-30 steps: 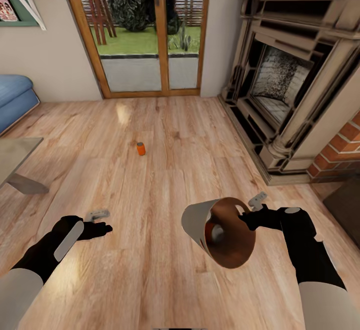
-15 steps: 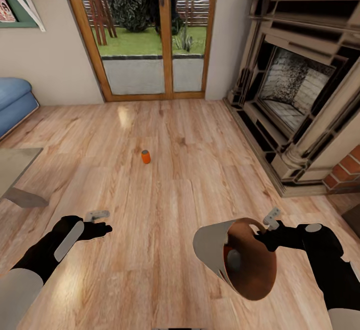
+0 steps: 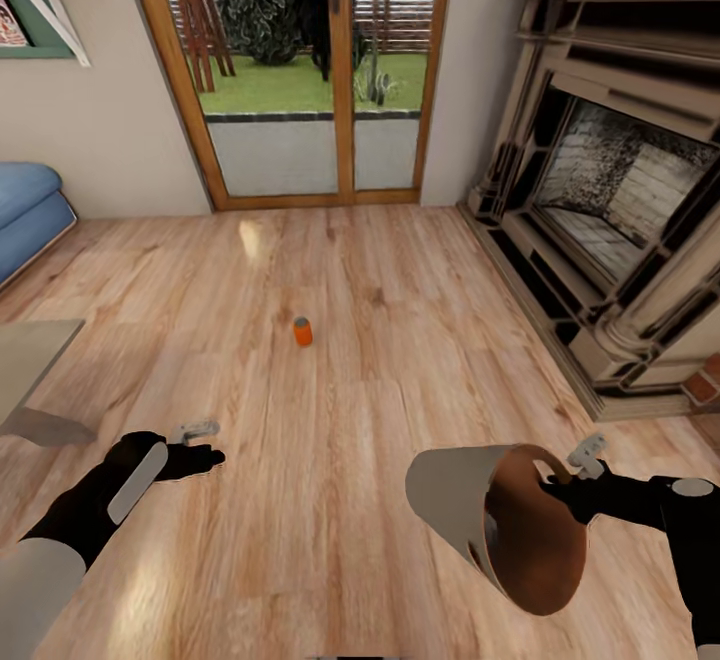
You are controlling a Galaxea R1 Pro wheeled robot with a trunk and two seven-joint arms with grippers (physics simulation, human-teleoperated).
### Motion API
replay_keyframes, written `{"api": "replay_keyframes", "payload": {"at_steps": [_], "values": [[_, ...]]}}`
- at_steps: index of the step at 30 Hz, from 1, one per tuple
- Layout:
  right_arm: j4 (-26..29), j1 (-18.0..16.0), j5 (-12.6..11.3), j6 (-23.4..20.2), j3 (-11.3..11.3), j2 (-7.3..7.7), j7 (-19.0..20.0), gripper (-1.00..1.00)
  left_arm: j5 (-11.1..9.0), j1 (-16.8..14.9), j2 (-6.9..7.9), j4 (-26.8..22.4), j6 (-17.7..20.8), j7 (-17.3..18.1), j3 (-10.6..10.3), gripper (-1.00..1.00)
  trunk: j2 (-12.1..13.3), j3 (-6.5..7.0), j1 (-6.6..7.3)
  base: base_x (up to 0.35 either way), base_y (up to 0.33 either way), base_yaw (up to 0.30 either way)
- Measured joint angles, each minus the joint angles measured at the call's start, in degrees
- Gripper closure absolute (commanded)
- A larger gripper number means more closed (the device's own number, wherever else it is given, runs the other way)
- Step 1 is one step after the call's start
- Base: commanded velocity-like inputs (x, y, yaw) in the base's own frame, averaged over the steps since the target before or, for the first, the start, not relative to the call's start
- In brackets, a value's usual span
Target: Put the three can of soda from the living room inside the tash can in the kitchen.
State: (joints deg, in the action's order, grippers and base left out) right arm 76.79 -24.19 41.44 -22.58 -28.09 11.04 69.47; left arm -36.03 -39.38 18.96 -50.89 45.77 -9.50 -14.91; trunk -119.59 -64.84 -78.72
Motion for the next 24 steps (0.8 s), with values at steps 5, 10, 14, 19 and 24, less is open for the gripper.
{"api": "replay_keyframes", "payload": {"at_steps": [5, 10, 14, 19, 24], "values": [[0.00, -0.63, -3.85, -0.63, -6.32, 0.42, 7.34, 1.00, 0.34, 0.41, -0.10, 0.15, -4.11, 0.26, -2.02, -1.00, 0.00, 0.01, 0.00, 0.295, 0.195, 0.000], [-1.58, -0.85, -3.42, -0.02, -6.06, 0.61, 7.22, 1.00, 0.35, 0.29, -0.34, 0.09, -3.82, 0.32, -2.52, -1.00, 0.00, -0.01, 0.00, 0.295, 0.196, 0.000], [-2.79, -0.89, -3.13, 0.10, -5.99, 0.64, 7.07, 1.00, 0.33, 0.22, -1.61, 0.02, -3.78, 0.35, -2.60, -1.00, 0.00, -0.01, -0.01, 0.295, 0.193, 0.000], [-3.84, -0.93, -3.04, 0.17, -5.98, 0.64, 6.88, 1.00, 0.40, 0.19, -2.85, -0.37, -3.76, 0.28, -2.65, -1.00, 0.00, 0.00, 0.00, 0.304, 0.159, 0.000], [-4.17, -0.93, -3.09, 0.17, -6.01, 0.65, 6.85, 1.00, 0.42, 0.22, -3.19, -0.65, -3.76, 0.30, -2.67, -1.00, 0.00, -0.01, 0.00, 0.316, 0.078, 0.000]]}}
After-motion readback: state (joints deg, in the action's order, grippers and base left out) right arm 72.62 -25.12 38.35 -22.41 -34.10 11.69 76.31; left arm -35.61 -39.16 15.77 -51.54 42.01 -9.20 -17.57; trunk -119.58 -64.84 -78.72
